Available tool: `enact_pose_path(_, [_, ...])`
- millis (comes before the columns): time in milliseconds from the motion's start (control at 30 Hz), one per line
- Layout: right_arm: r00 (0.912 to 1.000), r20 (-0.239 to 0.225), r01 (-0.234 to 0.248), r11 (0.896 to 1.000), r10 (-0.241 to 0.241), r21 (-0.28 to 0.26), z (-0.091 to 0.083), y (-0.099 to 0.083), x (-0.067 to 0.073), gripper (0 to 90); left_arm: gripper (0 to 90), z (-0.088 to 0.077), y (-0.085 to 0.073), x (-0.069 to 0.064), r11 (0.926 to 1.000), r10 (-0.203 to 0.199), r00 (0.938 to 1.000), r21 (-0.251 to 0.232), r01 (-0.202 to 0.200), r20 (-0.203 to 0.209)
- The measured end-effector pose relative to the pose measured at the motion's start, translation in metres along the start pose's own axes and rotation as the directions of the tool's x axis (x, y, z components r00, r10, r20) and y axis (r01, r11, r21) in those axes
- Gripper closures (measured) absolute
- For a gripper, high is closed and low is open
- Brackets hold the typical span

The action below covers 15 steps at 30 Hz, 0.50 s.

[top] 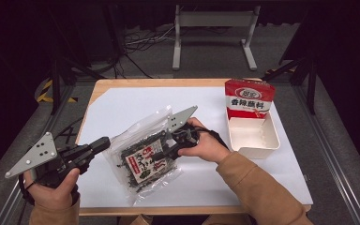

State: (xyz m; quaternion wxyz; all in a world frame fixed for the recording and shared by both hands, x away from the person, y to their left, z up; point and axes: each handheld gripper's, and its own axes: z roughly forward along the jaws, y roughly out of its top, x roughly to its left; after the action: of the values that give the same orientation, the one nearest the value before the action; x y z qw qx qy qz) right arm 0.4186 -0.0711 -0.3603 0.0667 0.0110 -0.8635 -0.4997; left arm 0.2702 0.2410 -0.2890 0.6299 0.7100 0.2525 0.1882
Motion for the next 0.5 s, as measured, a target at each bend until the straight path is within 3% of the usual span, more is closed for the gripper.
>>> enact_pose_path(500, [0.9963,-0.052,0.071,0.996,-0.068,0.055,-0.0081,0.0017,0.0092,72.5,90.0,0.0018,-0.0006,0.0004,1.0000,-0.004,1.0000,0.001,0.004,-0.009])
